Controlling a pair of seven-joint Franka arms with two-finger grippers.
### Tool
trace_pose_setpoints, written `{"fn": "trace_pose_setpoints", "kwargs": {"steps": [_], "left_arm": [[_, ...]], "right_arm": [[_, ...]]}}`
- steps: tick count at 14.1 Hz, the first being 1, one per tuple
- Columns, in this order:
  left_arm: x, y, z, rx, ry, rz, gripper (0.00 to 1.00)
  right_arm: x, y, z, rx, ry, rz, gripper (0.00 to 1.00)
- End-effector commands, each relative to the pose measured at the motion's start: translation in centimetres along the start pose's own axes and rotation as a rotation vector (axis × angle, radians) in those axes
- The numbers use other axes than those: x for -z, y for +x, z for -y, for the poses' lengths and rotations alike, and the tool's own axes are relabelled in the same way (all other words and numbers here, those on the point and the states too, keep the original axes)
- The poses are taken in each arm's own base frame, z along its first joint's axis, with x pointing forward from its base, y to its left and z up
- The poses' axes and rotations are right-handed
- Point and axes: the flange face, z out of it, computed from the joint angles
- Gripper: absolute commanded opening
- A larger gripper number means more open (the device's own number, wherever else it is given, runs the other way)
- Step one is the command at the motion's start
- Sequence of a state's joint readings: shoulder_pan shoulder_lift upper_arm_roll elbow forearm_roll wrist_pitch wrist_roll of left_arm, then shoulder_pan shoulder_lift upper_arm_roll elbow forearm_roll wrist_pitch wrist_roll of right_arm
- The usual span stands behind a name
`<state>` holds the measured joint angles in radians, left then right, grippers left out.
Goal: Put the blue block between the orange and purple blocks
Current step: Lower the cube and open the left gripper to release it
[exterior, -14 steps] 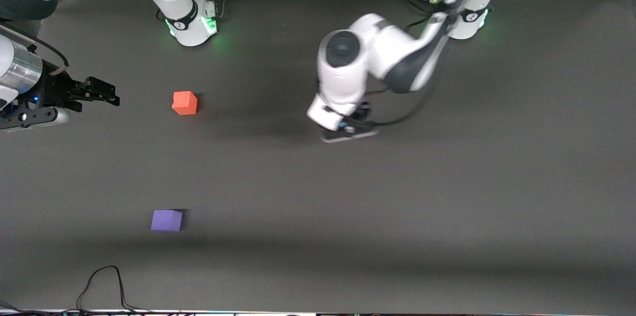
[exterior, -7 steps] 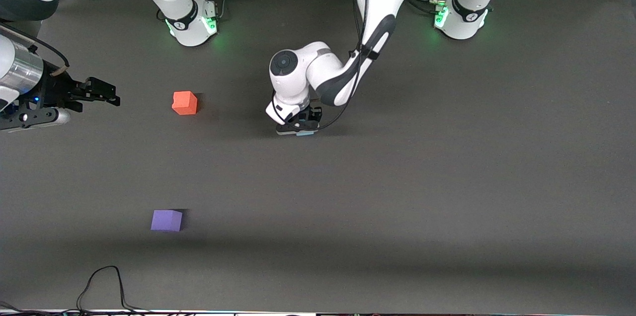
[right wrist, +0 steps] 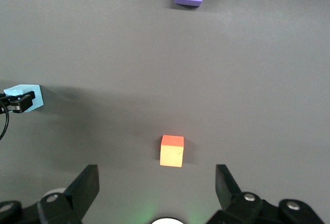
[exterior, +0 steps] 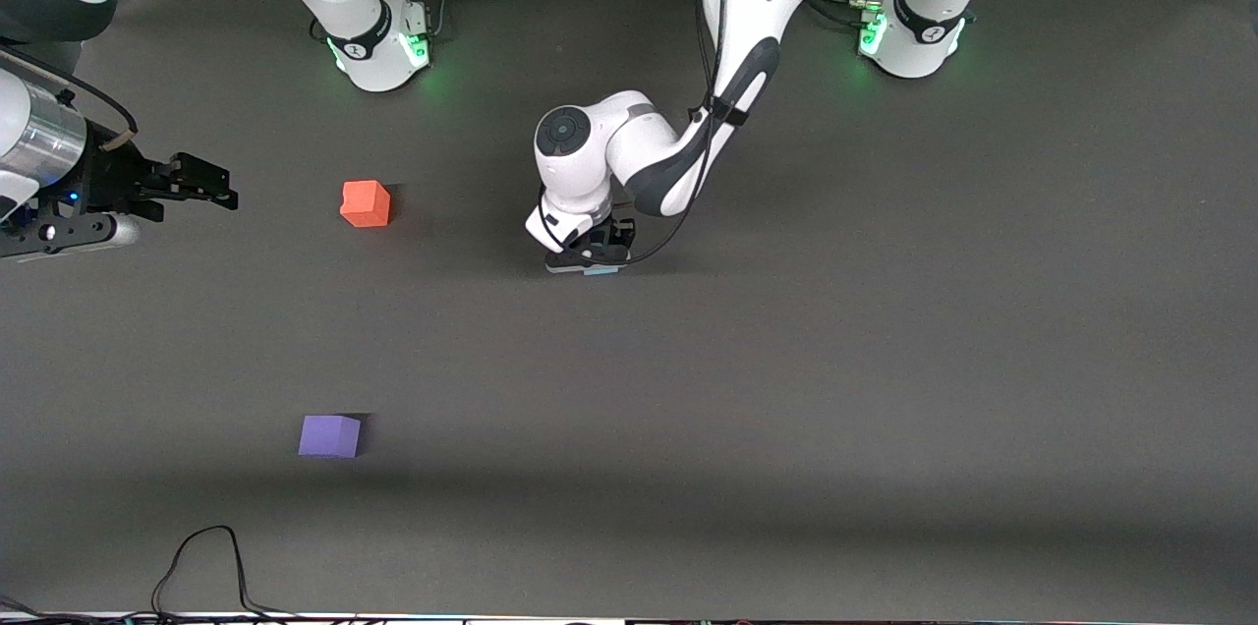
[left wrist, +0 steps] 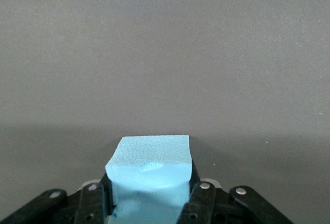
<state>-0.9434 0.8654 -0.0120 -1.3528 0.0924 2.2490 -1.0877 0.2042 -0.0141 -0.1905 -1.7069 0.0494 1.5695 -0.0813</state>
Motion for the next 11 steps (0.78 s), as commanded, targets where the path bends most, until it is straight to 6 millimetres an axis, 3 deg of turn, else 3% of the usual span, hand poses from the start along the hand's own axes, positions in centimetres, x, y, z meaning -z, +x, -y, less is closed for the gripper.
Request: {"fn": "trace_pose_setpoints", "kwargs": {"steps": [1, 2, 3, 5, 7, 8, 11], "left_arm": [[0.7, 0.8, -0.1, -0.013, 0.011, -0.016, 1.00], [2.2, 1.4, 0.2, -0.011, 0.009, -0.014, 1.00], [4.2, 3.6, 1.8, 0.017, 0.025, -0.006, 1.00], [10.2, 5.4, 3.4, 0.040, 0.016, 0.015, 1.00], [16.7, 7.9, 6.4, 0.052, -0.035, 0.060, 1.00], [19.6, 9.3, 8.5, 0.052, -0.053, 0.097, 1.00], [26.7, 14.0, 17.6, 0.082, -0.072, 0.165, 1.00]], "right_arm": [[0.2, -0.2, 0.0, 0.000, -0.003, 0.001, 1.00], [0.2, -0.2, 0.0, 0.000, -0.003, 0.001, 1.00], [0.2, -0.2, 0.0, 0.000, -0.003, 0.001, 1.00], [0.1, -0.1, 0.0, 0.000, -0.003, 0.003, 1.00], [0.1, -0.1, 0.0, 0.000, -0.003, 0.001, 1.00], [0.1, -0.1, 0.0, -0.001, -0.003, 0.003, 1.00], [0.1, -0.1, 0.8, 0.002, -0.002, 0.000, 1.00]]}}
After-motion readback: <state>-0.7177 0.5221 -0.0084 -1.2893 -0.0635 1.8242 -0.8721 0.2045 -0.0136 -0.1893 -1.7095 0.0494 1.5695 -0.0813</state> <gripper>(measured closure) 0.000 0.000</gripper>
